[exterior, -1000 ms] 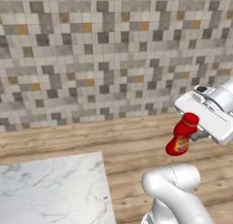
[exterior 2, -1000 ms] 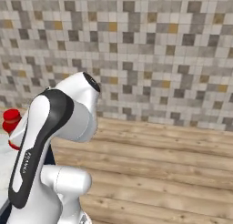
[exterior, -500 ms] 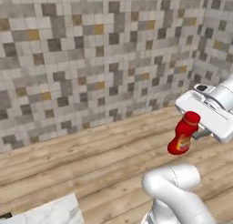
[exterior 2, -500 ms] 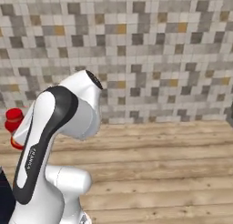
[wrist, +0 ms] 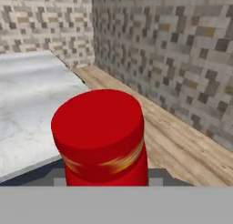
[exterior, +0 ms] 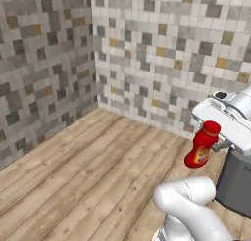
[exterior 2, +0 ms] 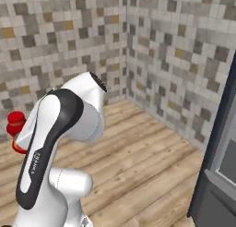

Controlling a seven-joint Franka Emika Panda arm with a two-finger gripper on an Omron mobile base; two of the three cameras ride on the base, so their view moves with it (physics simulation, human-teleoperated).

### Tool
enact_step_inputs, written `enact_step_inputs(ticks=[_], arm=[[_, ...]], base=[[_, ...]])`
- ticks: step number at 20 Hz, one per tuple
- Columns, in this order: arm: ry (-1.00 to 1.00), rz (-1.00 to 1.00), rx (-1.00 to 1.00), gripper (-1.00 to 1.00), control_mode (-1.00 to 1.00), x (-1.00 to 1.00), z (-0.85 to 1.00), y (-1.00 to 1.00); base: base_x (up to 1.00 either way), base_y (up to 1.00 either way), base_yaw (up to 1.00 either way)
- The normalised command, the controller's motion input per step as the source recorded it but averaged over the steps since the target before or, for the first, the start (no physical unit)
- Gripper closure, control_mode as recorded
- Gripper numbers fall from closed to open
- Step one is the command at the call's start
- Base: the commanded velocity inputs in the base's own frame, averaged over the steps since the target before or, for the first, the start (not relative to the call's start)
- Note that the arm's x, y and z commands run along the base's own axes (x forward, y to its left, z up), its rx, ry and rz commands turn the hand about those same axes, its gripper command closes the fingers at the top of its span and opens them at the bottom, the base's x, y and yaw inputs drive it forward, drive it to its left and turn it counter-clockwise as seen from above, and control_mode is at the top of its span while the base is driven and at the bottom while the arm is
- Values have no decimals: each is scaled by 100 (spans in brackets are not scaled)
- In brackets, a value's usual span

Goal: Place the mustard and ketchup from the counter to the top shelf of the fridge. If the existing items in the fridge are on the top shelf, move them to other shelves.

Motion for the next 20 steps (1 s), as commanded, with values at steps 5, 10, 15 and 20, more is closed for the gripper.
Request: enact_step_inputs(ticks=[5, 10, 15, 20], arm=[[0, 0, 0, 100, 100, 0, 0, 0], [0, 0, 0, 100, 100, 0, 0, 0], [0, 0, 0, 100, 100, 0, 0, 0], [0, 0, 0, 100, 100, 0, 0, 0]], base=[[0, 17, -98], [1, 23, -96], [39, 50, -85], [87, 49, -43]])
